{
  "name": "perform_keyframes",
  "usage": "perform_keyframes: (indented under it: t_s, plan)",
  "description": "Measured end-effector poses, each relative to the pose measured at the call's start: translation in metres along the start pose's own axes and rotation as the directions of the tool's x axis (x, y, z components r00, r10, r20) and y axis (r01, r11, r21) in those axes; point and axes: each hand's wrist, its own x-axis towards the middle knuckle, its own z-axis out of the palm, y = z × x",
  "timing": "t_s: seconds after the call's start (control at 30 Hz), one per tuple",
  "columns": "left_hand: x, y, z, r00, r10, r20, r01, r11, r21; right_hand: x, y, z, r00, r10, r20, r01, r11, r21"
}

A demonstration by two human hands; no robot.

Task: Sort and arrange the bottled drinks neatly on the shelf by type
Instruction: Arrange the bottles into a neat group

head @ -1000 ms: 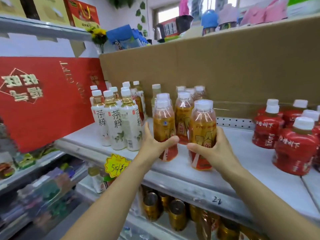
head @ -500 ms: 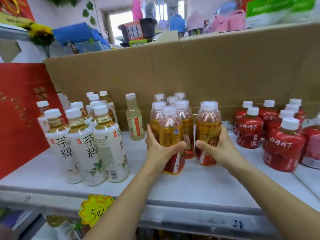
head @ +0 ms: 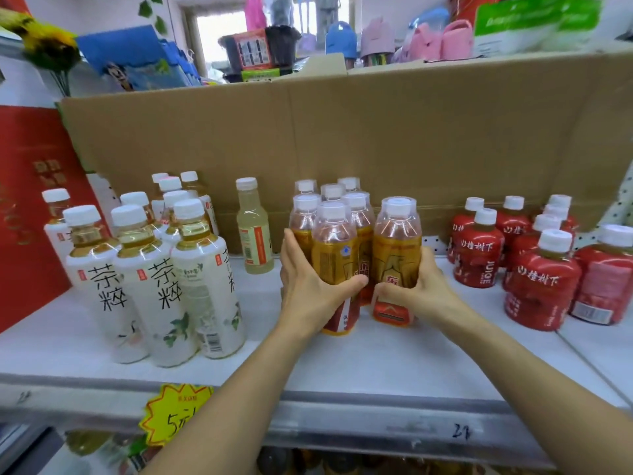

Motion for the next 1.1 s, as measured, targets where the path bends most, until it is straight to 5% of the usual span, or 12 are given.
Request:
perform_keyframes:
  t_s: [0.17, 0.63, 0.77, 0.9, 1.0, 1.1]
  plan:
    - [-0.009, 0.002, -0.001, 1.0, -0.004, 0.011, 0.004, 1.0, 0.006, -0.009, 0.0, 0.0, 0.999, -0.039, 0.022, 0.041, 0.994, -0.103]
    - [-0.02, 0.007, -0.002, 0.997, -0.07, 0.04, 0.069, 0.998, 0.007, -0.019, -0.004, -0.011, 0.986, -0.055, 0.158, 0.065, 0.996, -0.061]
    - [-0.031, 0.01, -0.011, 0.998, -0.045, 0.038, 0.044, 0.998, 0.04, -0.024, -0.004, -0.001, 0.987, -0.16, -0.02, 0.155, 0.976, -0.152]
    - [-0.065, 0.011, -0.029, 0.998, 0.065, 0.004, -0.065, 0.998, 0.011, -0.058, -0.02, 0.014, 0.837, -0.463, -0.292, 0.392, 0.879, -0.27]
    - [-0.09, 0.006, -0.054, 0.971, 0.219, -0.091, -0.218, 0.976, 0.018, -0.078, -0.04, 0.039, 0.741, -0.602, -0.298, 0.553, 0.798, -0.239]
    - [-0.095, -0.01, -0.091, 0.899, 0.386, -0.209, -0.378, 0.923, 0.077, -0.083, -0.063, 0.078, 0.749, -0.624, -0.221, 0.614, 0.78, -0.121]
